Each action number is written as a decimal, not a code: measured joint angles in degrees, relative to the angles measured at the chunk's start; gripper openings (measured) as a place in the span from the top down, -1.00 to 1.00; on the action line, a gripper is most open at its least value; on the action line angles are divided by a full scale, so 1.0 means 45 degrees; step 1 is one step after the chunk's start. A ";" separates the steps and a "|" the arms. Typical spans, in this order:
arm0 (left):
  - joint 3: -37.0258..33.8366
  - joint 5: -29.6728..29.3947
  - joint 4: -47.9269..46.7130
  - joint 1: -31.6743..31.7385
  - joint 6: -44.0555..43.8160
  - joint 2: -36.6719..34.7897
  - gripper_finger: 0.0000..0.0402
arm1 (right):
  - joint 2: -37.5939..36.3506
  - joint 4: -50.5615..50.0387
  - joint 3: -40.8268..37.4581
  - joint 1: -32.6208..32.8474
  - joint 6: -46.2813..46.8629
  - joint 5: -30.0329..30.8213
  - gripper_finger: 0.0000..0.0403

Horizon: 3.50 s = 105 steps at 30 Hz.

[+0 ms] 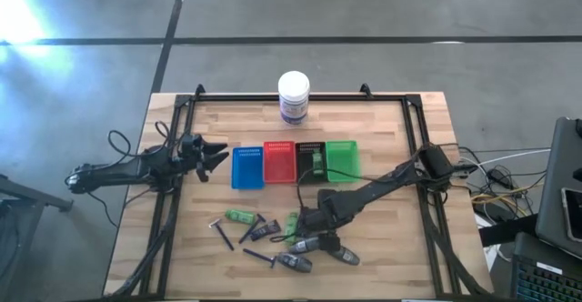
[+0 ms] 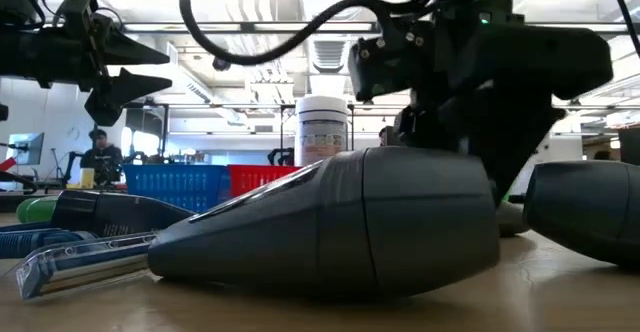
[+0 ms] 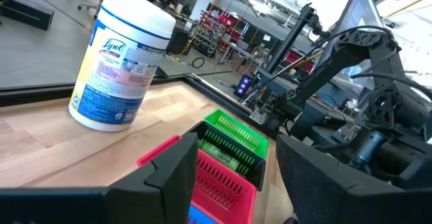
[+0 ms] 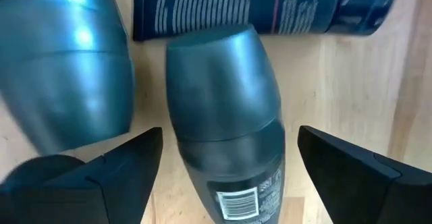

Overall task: Pick & Place Travel size toiletries
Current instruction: Put the black deodorant into the green basket

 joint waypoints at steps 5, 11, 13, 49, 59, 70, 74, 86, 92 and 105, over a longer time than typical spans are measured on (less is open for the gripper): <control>0.0000 0.0001 0.0019 0.0000 0.0000 0.0017 -0.03 | 0.0078 -0.0050 -0.0019 -0.0002 0.0005 -0.0005 -0.55; 0.0000 0.0001 0.0020 0.0000 0.0000 0.0017 -0.03 | 0.0041 -0.0220 -0.0019 -0.0041 0.0258 -0.0373 -0.08; 0.0000 0.0001 0.0020 0.0000 0.0000 0.0017 -0.03 | -0.0029 -0.0339 -0.0019 -0.0035 0.0763 -0.0437 0.03; -0.0005 0.0006 0.0034 0.0000 0.0000 0.0022 -0.03 | -0.6031 0.1041 -0.5209 -0.7107 1.2642 -0.0244 -0.06; -0.0005 0.0003 0.0039 0.0000 0.0000 0.0022 -0.03 | -0.4910 0.1275 -0.4642 -0.7098 1.1867 -0.0327 -0.40; -0.0005 0.0001 0.0039 0.0000 0.0000 0.0017 -0.03 | -0.5668 -0.1892 -0.2424 -0.4675 0.9697 0.0346 -0.55; -0.0005 0.0002 0.0039 0.0000 0.0000 0.0017 -0.03 | -0.5638 -0.2007 -0.1884 -0.2497 0.6617 -0.0518 -0.51; -0.0005 0.0006 0.0039 0.0000 0.0000 0.0022 -0.03 | -0.2448 -0.0262 -0.0357 0.2445 0.6912 -0.1496 -0.48; -0.0005 0.0004 0.0036 0.0000 0.0000 0.0017 -0.03 | -0.0282 -0.0945 0.1339 0.3060 0.7375 -0.1379 -0.61; -0.0005 0.0001 0.0037 0.0000 0.0000 0.0017 -0.03 | 0.1372 -0.2760 0.2682 0.3148 0.7304 -0.0017 -0.72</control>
